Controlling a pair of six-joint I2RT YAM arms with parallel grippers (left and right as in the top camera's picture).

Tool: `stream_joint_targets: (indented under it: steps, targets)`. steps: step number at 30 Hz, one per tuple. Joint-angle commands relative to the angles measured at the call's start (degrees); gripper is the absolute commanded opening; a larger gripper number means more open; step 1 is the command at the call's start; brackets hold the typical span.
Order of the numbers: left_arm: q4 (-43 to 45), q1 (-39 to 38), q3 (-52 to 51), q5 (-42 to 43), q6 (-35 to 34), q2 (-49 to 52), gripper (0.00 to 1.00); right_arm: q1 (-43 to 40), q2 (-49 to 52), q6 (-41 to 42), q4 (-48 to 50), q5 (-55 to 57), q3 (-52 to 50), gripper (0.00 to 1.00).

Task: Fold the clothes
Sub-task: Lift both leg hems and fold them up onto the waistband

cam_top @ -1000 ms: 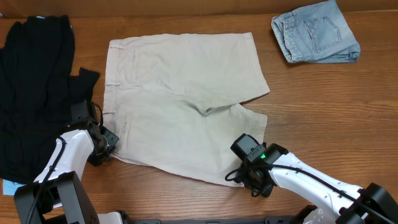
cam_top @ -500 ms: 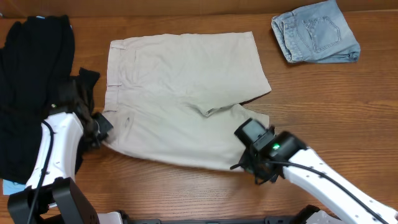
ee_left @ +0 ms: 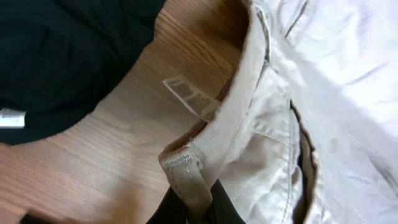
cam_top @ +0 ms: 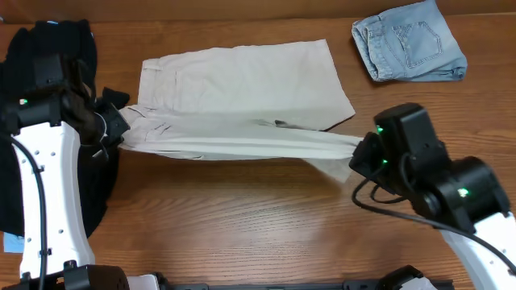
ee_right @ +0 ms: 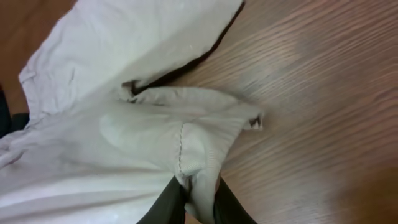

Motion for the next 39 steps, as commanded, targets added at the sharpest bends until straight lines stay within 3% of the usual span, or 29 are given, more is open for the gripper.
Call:
stream_joint_targets:
  steps: [1, 10, 18, 29, 39]
  targets:
    - [-2.1, 1.2, 4.4, -6.6, 2.0, -1.7, 0.04, -1.9, -4.1, -2.7, -3.3, 6.5, 3.3, 0.13]
    - [-5.7, 1.2, 4.9, -10.7, 1.9, -6.2, 0.04, -1.9, -8.7, -2.3, -7.2, 7.1, 3.5, 0.14]
    - [-0.4, 1.2, 0.4, -10.7, 1.6, -5.2, 0.04, -2.0, 1.2, -9.9, 2.3, 8.6, 3.5, 0.14]
    - [26.8, 1.2, -22.1, -10.2, -2.4, -4.9, 0.04, -6.5, 23.1, -16.8, 20.5, 10.2, 3.5, 0.12]
    - [52.9, 0.4, -30.2, -9.6, -5.9, -4.8, 0.04, -7.4, 32.8, -22.5, 40.0, 10.0, 3.5, 0.12]
